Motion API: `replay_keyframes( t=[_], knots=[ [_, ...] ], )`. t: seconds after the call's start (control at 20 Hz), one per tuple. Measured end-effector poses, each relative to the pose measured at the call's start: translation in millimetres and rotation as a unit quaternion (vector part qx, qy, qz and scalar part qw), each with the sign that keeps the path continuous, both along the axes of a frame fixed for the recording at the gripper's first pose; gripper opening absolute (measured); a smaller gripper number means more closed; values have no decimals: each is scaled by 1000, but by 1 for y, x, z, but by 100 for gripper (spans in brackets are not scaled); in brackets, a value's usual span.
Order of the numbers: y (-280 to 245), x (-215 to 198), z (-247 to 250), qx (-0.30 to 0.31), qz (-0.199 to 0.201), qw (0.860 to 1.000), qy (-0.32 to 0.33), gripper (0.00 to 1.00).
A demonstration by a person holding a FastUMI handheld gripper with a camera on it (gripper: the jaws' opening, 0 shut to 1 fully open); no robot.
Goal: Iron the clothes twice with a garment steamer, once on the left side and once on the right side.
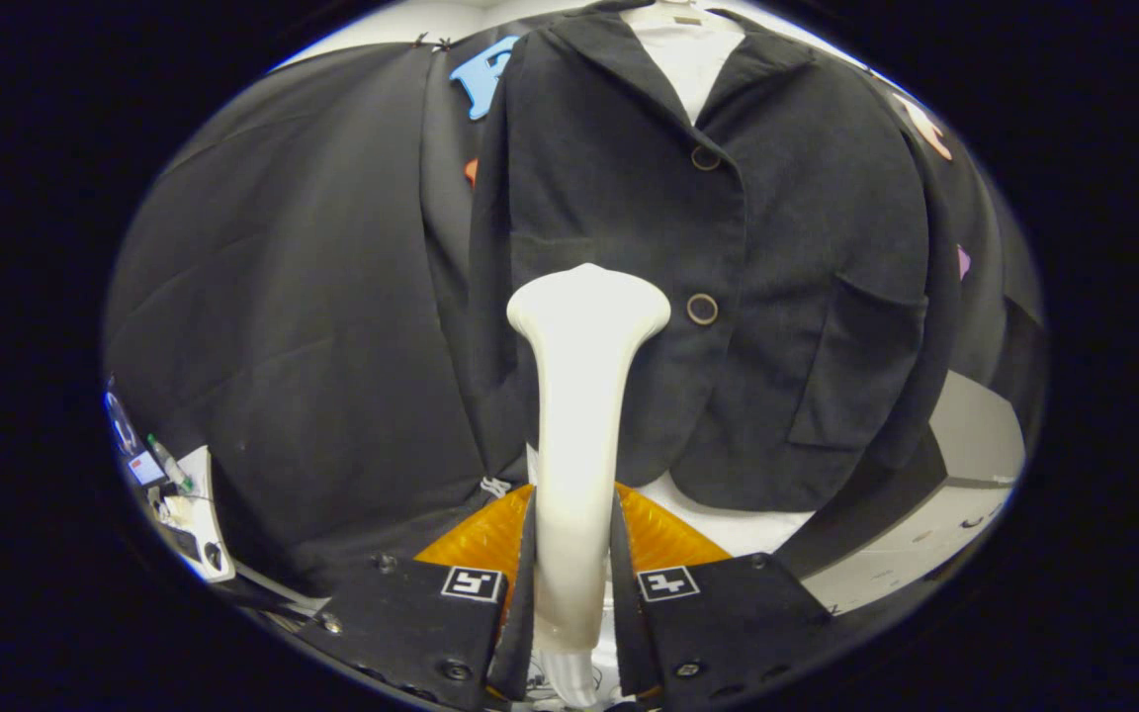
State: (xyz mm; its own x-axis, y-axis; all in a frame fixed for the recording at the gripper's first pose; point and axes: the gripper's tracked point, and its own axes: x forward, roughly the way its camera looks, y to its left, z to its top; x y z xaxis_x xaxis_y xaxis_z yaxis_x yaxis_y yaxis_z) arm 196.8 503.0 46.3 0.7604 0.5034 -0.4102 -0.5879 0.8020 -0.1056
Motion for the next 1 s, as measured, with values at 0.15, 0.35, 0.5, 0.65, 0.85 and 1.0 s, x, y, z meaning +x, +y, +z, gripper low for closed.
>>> replay_keyframes(
  t=[0.15,0.35,0.5,0.65,0.85,1.0],
  knots=[
    [-2,-3,-8,-5,-1,1000,13,36],
    [-7,-8,-16,-7,-6,1000,24,37],
    [-18,-13,-20,-3,-13,999,33,36],
    [-41,-16,-22,5,-24,999,35,37],
    [-80,-24,-22,27,-44,998,42,37],
    [-118,-25,-23,36,-66,996,41,36]
  ],
)
